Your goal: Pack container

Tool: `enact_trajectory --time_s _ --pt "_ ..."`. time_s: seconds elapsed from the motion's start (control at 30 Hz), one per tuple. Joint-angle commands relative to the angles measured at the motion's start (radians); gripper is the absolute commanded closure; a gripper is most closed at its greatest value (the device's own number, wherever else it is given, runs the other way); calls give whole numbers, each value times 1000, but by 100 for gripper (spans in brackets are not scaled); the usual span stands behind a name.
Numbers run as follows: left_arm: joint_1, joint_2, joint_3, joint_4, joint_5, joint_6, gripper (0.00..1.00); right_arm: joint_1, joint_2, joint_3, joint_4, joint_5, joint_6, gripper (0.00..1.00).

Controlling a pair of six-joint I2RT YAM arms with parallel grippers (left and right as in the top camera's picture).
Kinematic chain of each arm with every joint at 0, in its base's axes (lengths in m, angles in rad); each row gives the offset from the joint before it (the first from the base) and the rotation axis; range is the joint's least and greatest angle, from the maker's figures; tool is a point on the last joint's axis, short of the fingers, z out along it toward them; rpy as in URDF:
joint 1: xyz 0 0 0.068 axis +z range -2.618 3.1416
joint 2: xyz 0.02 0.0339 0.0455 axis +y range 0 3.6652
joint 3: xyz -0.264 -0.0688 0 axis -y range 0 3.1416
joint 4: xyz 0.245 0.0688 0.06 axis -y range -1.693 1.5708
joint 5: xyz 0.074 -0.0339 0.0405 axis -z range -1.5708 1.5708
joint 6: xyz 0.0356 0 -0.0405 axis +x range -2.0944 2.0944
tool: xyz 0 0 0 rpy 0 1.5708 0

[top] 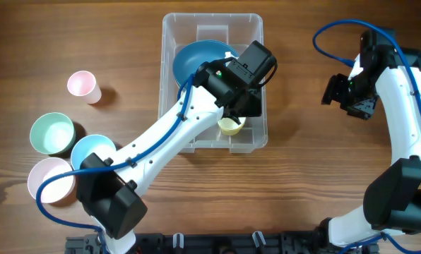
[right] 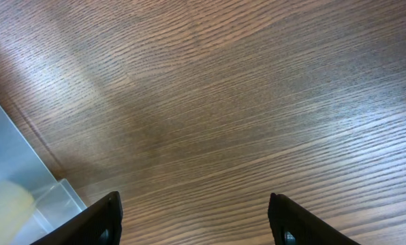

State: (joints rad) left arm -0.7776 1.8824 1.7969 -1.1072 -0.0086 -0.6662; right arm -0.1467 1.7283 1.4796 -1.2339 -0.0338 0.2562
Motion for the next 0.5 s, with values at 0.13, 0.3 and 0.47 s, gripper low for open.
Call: enact_trajectory --time_s 0.13,0.3,0.47 --pt "261 -180 11 -4 -150 6 37 1 -12 16 -8 -15 5 30" --pt "663 -249 10 -5 -154 7 30 2 -12 16 -10 -12 5 30" --pt "896 -137 9 -4 -108 7 30 2 -12 16 -10 -13 6 30"
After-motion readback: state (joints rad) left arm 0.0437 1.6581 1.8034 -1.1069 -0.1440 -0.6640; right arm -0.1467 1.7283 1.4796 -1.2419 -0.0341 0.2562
